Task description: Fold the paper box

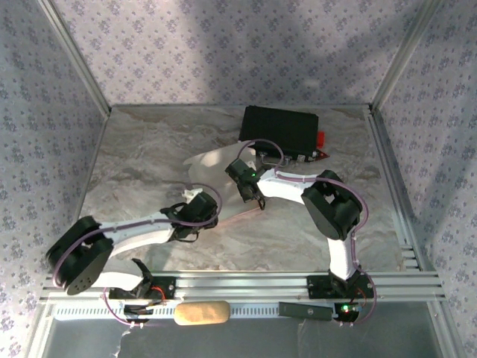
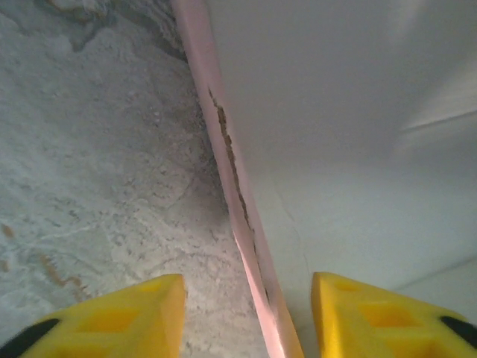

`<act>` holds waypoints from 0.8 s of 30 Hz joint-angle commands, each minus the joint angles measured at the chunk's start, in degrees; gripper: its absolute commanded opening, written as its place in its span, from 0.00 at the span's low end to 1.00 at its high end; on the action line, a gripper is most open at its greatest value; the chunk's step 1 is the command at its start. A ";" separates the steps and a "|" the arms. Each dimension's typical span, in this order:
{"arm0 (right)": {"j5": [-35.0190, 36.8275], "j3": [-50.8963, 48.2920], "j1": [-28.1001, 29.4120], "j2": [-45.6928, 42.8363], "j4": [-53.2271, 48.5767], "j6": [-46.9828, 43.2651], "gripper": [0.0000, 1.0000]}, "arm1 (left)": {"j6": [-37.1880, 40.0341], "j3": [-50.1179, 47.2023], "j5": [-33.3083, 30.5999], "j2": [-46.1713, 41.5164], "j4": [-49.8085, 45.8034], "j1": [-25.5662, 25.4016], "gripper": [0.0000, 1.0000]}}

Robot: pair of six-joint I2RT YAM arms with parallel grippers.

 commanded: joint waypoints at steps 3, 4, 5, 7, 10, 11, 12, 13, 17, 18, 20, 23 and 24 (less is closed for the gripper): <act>1.49 -1.52 -0.19 0.28 -4.63 -1.42 0.00 | 0.30 3.06 -1.43 6.73 3.52 -0.38 0.11; 2.37 -1.42 -0.06 0.46 -4.98 -1.44 0.00 | 0.22 2.96 -1.79 7.30 3.61 -0.55 0.00; 3.25 -1.34 0.06 0.64 -5.45 -1.50 0.00 | 0.14 2.76 -1.89 7.56 3.61 -0.62 0.00; 5.32 -0.85 0.33 0.97 -6.84 -1.52 0.00 | 0.13 2.62 -2.81 6.78 3.10 -1.29 0.00; 8.94 0.08 0.52 1.52 -9.22 -1.24 0.00 | 0.19 2.62 -5.10 3.75 0.43 -2.39 0.00; 10.14 0.50 0.71 1.84 -10.18 -1.24 0.00 | 0.28 2.71 -5.77 2.61 -0.35 -2.64 0.00; 11.61 1.26 1.16 2.34 -11.39 -1.24 0.00 | 0.45 2.79 -6.01 1.52 -0.97 -2.77 0.00; 12.88 2.26 1.80 2.99 -12.48 -1.50 0.00 | 0.71 2.77 -5.97 0.64 -1.34 -2.78 0.00; 14.33 5.30 3.32 5.50 -14.95 -1.18 0.00 | 1.44 3.58 -5.05 -0.48 -1.71 -2.84 0.00; 15.20 6.23 3.70 6.18 -15.73 -0.64 0.00 | 1.53 3.87 -4.92 -0.33 -1.70 -2.92 0.00; 17.77 8.08 4.47 7.58 -18.04 0.53 0.00 | 1.53 4.03 -4.91 -0.06 -1.74 -3.04 0.00; 21.34 10.41 5.96 9.21 -21.76 1.78 0.00 | 1.44 3.59 -4.66 0.01 -1.11 -3.13 0.00; 20.04 9.91 5.99 8.79 -20.87 1.70 0.00 | 1.44 3.50 -4.64 0.18 -1.09 -3.07 0.00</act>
